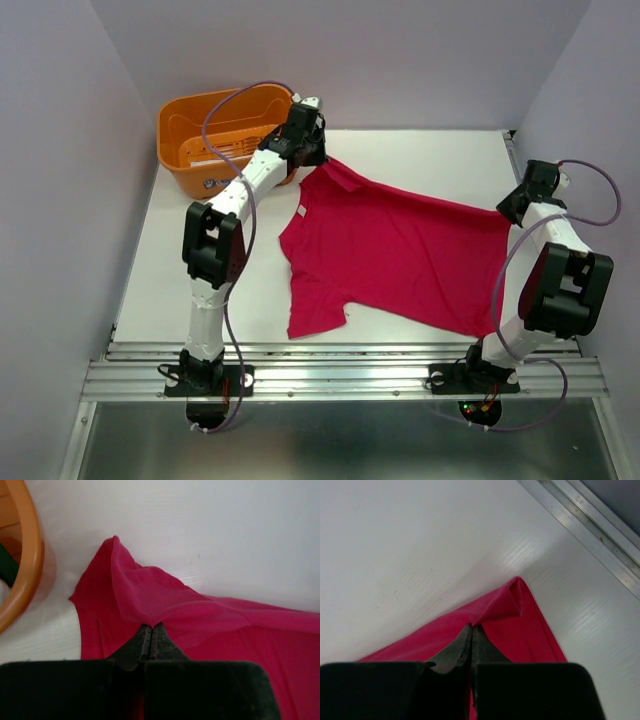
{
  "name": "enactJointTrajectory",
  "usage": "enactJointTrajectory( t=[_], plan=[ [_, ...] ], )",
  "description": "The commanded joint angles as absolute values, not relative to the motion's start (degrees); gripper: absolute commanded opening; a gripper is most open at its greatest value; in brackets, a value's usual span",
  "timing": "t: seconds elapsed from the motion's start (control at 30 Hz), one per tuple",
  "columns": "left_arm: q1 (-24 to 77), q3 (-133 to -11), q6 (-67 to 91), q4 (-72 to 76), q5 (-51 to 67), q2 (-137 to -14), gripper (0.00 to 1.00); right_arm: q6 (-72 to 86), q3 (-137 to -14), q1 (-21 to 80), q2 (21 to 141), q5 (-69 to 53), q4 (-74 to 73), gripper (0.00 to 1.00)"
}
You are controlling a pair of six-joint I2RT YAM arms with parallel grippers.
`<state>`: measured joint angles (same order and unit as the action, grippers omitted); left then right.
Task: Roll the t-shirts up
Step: Fold the T-shirt at the center of the board.
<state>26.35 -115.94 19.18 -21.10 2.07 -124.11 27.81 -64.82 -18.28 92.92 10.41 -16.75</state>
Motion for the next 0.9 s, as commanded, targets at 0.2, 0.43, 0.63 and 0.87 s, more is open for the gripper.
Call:
enactJointTrajectory(
  t=[0.2, 0.43, 0.63, 0.87],
  plan=[
    [28.2, -100.6, 27.6, -20.7, -3.6, -111.9, 0.00, 26.9, -58.5, -18.3, 86.0, 7.7, -19.0, 0.01],
    [28.7, -87.8, 35.5, -16.3, -3.3, -105.7, 0.00, 26.5, -56.3, -18.3, 84.6, 7.3, -19.2, 0.01],
    [28.8, -79.1, 41.2, -13.2, -1.5, -101.7, 0.00, 26.5, -56.1, -18.3, 84.2, 7.0, -19.6, 0.01],
    [28.8, -74.8, 43.5, -12.5, -0.3, -101.2, 0.00, 26.9, -54.2, -18.3, 83.5, 6.9, -19.9, 0.01]
  ],
)
